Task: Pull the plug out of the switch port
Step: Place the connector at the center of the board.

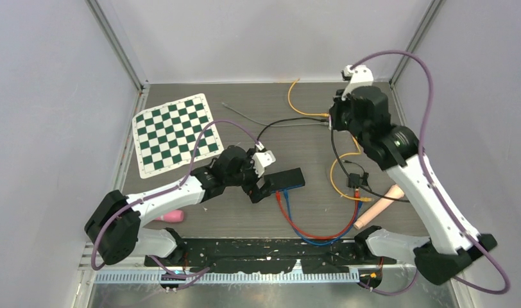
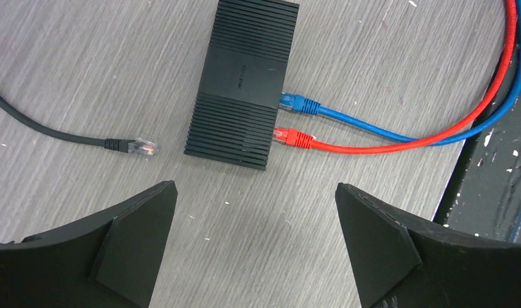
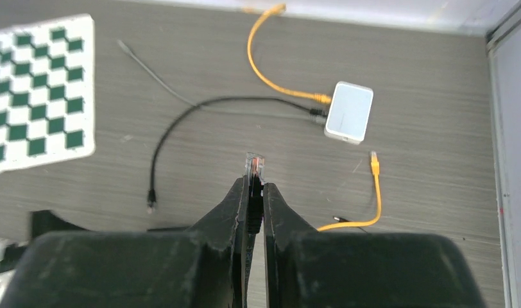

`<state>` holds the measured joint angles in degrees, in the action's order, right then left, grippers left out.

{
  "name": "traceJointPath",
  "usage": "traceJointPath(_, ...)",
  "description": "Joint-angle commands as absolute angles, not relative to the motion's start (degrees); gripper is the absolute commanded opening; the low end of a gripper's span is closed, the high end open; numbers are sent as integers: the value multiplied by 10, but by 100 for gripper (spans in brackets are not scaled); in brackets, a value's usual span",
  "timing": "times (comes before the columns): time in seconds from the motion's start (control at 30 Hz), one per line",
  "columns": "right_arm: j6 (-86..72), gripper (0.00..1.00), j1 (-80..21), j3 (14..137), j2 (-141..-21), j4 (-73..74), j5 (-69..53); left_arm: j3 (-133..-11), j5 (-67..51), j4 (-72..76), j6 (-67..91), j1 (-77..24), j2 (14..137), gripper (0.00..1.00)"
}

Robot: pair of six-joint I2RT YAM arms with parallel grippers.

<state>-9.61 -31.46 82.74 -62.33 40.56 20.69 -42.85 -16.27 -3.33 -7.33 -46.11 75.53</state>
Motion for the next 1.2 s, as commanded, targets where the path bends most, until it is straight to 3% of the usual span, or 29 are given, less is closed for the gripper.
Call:
traceJointPath(0.0, -28, 5, -236, 829, -701, 376, 59, -417, -168, -14, -41, -461, 726, 100)
traceJointPath(0.27, -60, 5, -137, 707, -861, 199, -188, -408, -179, -27, 11, -467, 711, 100)
traceJointPath(0.43, -66, 5, -137, 780, -995, 259, -191, -403, -179, -46, 33, -477, 702, 100)
traceJointPath(0.7, -187, 6, -120, 711, -963, 181, -188, -426, -132, -130, 7, -480, 674, 100)
traceJointPath(0.9, -253, 9, -103, 705, -972, 200, -142, -466, -135, -167, 9, -480, 676, 100)
traceJointPath(1.1, -252, 23, -93, 693, -944, 206, -77, -449, -108, -143, 34, -480, 654, 100)
traceJointPath(1.17, -249, 42, -92, 697, -927, 216, -49, -448, -95, -132, 46, -481, 648, 100)
